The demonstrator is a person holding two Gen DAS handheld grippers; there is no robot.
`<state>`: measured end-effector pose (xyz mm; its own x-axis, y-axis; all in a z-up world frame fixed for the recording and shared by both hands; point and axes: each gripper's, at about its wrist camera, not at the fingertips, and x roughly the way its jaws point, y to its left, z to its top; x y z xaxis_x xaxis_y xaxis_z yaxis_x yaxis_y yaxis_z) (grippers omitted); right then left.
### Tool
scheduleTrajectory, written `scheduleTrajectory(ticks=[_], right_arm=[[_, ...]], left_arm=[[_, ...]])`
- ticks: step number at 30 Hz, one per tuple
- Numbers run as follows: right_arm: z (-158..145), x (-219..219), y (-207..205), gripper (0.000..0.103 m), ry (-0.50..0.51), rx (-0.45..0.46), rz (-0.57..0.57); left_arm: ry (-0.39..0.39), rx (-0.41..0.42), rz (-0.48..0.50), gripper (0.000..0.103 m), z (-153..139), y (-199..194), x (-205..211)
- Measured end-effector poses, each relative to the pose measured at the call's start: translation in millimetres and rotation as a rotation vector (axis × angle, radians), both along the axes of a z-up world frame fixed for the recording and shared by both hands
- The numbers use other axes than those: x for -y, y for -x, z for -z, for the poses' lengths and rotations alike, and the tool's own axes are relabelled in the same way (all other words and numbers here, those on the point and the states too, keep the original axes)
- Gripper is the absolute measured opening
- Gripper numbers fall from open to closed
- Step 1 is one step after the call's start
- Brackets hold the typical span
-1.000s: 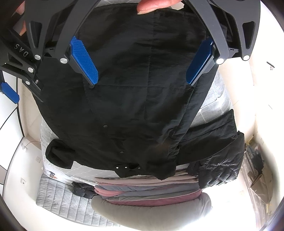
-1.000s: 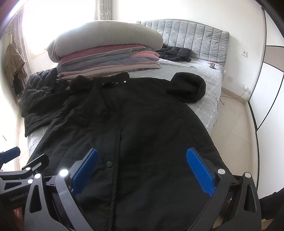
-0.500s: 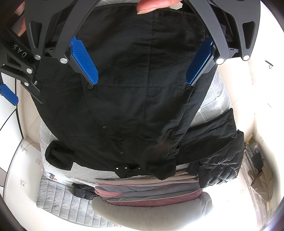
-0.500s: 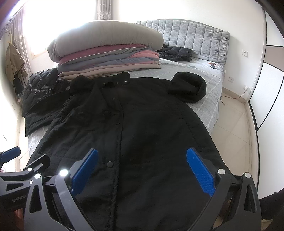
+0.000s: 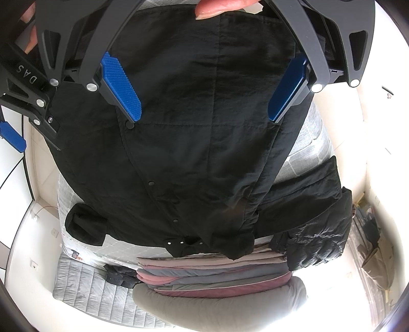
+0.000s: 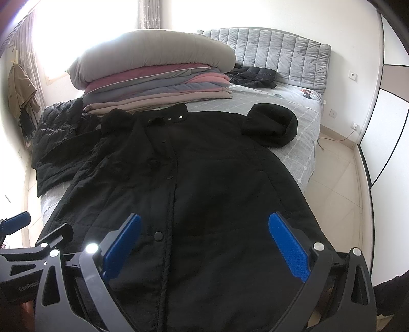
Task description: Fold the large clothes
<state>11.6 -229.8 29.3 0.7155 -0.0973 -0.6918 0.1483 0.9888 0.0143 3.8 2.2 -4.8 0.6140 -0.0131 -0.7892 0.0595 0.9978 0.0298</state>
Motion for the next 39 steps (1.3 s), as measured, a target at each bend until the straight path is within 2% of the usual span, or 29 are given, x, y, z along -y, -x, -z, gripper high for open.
scheduleTrajectory(ticks=[32,36,39], right_arm=[[-0.3,-0.1,0.5,0.096,-0.002,0.007,0.0],[-2.6,2.1,1.7,0.096,-0.005,0.026,0.0],[-6.7,6.8,4.2,0.096,-0.01,0.074,-0.012]], left_arm=[[-0.005,-0.006,0.004,0.096,4.7,0.9,-0.6],[-0.005,-0.006,0.005,0.096,4.8,0.5,-0.5],[-0.006,-0.006,0.006,0.096,4.9,0.6,-0.3]])
